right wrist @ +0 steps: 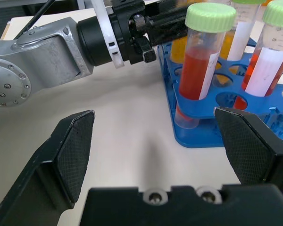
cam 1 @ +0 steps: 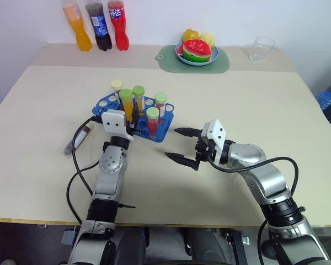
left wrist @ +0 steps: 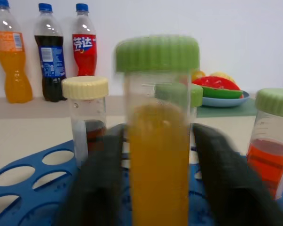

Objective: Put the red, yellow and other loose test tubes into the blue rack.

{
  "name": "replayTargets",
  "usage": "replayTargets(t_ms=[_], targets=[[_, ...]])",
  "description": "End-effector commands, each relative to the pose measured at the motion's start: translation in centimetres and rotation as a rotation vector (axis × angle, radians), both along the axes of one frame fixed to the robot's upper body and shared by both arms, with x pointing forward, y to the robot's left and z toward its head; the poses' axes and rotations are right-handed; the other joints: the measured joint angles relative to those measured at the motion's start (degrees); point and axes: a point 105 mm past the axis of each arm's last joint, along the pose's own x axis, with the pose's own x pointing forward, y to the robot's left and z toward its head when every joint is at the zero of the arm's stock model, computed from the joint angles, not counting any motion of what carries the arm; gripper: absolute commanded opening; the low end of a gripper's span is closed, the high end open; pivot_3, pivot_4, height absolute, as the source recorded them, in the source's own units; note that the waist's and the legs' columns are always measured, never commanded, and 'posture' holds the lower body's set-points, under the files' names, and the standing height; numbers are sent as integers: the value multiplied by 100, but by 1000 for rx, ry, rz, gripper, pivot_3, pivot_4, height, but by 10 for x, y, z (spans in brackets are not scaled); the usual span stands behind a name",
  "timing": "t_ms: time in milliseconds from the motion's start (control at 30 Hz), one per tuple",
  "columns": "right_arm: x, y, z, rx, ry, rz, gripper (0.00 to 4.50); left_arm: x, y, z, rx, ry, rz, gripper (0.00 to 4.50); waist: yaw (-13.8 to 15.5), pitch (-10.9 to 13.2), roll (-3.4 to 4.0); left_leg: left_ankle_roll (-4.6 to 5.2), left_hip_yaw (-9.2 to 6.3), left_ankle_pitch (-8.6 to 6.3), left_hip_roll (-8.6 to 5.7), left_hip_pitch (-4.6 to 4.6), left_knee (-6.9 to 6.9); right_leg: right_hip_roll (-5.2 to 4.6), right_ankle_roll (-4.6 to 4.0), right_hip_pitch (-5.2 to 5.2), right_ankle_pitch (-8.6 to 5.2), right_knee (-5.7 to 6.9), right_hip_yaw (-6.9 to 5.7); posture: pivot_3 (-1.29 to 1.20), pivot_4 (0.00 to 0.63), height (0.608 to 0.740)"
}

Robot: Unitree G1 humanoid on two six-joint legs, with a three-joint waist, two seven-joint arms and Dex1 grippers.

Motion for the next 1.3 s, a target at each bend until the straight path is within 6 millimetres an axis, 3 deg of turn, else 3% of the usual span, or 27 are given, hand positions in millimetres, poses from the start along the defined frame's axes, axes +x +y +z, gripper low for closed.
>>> replayTargets(t_ms=[33, 167, 267, 400, 533, 600, 767, 833, 1067, 1167, 1300], targets=[[-6, 5, 14, 28, -54, 21, 4500, -12, 13, 31, -62, -97, 3, 4199, -17, 0, 0, 0, 0, 0, 0, 0, 0, 0, 0, 0, 0, 0, 0, 0, 150, 734], [-6, 3, 16, 33, -58, 12, 4500, -30, 35, 65, -94, -154, -4, 4199, -24, 0, 0, 0, -3, 0, 5, 0, 0, 3, 0, -1, 0, 4, 0, 0, 150, 734], [-6, 2, 17, 34, -58, 11, 4500, -42, 63, 94, -97, -166, 5, 4199, -29, 0, 1, 0, -4, 0, 6, 3, 1, 3, 0, -1, 0, 10, 0, 0, 150, 734], [-3, -1, 18, 16, -69, 20, 4500, -36, 104, 104, -8, 72, 17, 4364, -36, 1, 2, 0, -9, 0, 6, 5, 3, 7, -1, -1, -1, 19, -2, 0, 150, 734], [-17, -2, 25, -68, -76, 148, 4500, -32, 144, 77, 284, 493, 93, 4364, -43, 4, 4, 1, -4, 0, 4, 10, 1, 8, 0, 2, -2, 18, 0, 0, 150, 734], [-23, -2, 30, -95, -83, 198, 4500, -31, 159, 68, 297, 637, 123, 4364, -37, 4, 5, 1, -6, 0, 4, 10, 0, 9, 0, 2, -2, 17, -2, 0, 150, 734], [-37, 0, 39, -147, -99, 294, 4500, -39, 176, 24, 322, 1064, 58, 4364, -48, 4, 4, 1, -7, 0, 6, 10, -2, 12, -1, 3, -3, 15, -6, 0, 150, 734], [-37, 3, 41, -146, -111, 298, 4500, -37, 178, 13, 285, 1171, 46, 4364, -39, 4, 4, 1, -8, 0, 6, 10, -2, 13, -1, 3, -3, 15, -6, 0, 150, 734], [-39, 9, 37, -166, -121, 296, 4500, -15, 167, -2, 293, 1306, 1, 4364, -18, 4, 2, 0, -7, 0, 4, 2, 3, 13, -1, -1, -3, 16, -7, 0, 150, 734], [-41, 12, 37, -165, -126, 291, 4500, -10, 161, -4, 288, 1332, -35, 3502, -47, 4, 2, 0, -6, 0, 5, -1, 2, 12, -1, -4, -3, 15, -7, 0, 150, 734], [-43, 13, 35, -166, -125, 284, 4500, -8, 167, -9, 289, 1354, -27, 1620, -47, 4, 2, 0, -6, 1, 5, 0, 3, 12, -1, -7, -3, 21, -6, 0, 150, 734]])
